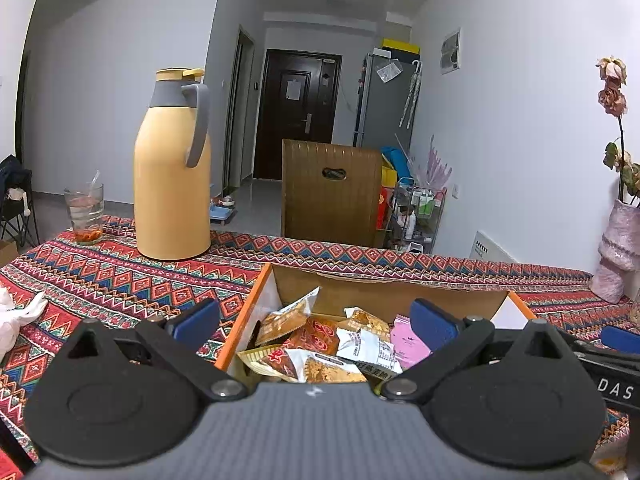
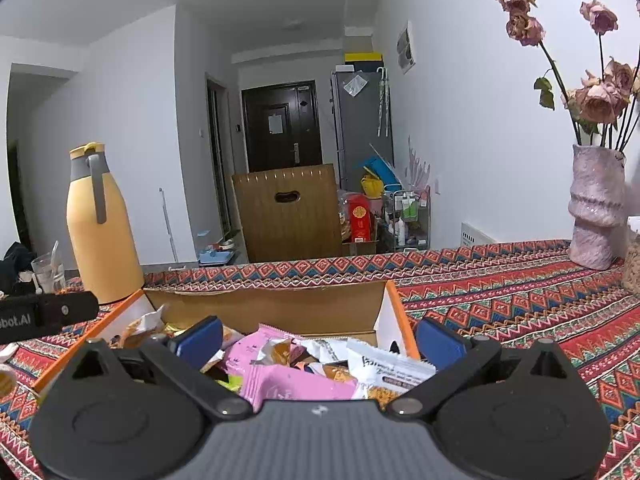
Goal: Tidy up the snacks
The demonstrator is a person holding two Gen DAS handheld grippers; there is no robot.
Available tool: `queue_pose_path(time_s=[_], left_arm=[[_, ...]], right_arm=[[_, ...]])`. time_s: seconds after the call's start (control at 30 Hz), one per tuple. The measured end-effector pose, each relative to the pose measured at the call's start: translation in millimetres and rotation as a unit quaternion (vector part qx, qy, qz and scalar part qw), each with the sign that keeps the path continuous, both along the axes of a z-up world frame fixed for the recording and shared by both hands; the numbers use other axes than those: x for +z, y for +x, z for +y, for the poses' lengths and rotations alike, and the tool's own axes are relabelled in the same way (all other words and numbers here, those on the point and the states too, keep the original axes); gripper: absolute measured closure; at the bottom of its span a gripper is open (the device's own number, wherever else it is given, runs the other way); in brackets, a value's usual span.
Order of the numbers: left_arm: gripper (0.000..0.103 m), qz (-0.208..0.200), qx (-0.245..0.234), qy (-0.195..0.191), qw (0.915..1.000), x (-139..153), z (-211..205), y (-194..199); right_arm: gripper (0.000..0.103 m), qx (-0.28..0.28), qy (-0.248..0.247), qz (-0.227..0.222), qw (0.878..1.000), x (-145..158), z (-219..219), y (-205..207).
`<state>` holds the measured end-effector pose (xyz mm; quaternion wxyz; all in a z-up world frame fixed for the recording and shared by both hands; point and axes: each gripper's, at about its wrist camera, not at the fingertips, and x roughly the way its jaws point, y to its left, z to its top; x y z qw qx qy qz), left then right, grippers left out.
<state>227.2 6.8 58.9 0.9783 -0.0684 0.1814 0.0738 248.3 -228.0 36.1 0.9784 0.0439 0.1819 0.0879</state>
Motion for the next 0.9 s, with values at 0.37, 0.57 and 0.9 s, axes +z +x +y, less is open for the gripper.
queue_pose_path(time_s=[0.37, 0.57, 0.9], left_arm=[[0.000, 0.000, -0.002, 0.004, 1.0000, 12.8, 2.2, -37.5], [0.000, -0.003, -0.012, 0.003, 0.9999, 19.8, 4.1, -68.1], [0.000, -0.010, -0.035, 0.006, 0.9993, 26.7, 6.1, -128.7]], right_arm=[[0.000, 0.000, 0.002, -0.004, 1.000, 15.0, -7.1, -32.4], [0.000, 0.008, 0.004, -0.007, 1.000, 22.9, -8.2, -60.4], [0.000, 0.026, 0.012, -0.016, 0.999, 34.7, -20.6, -117.4]])
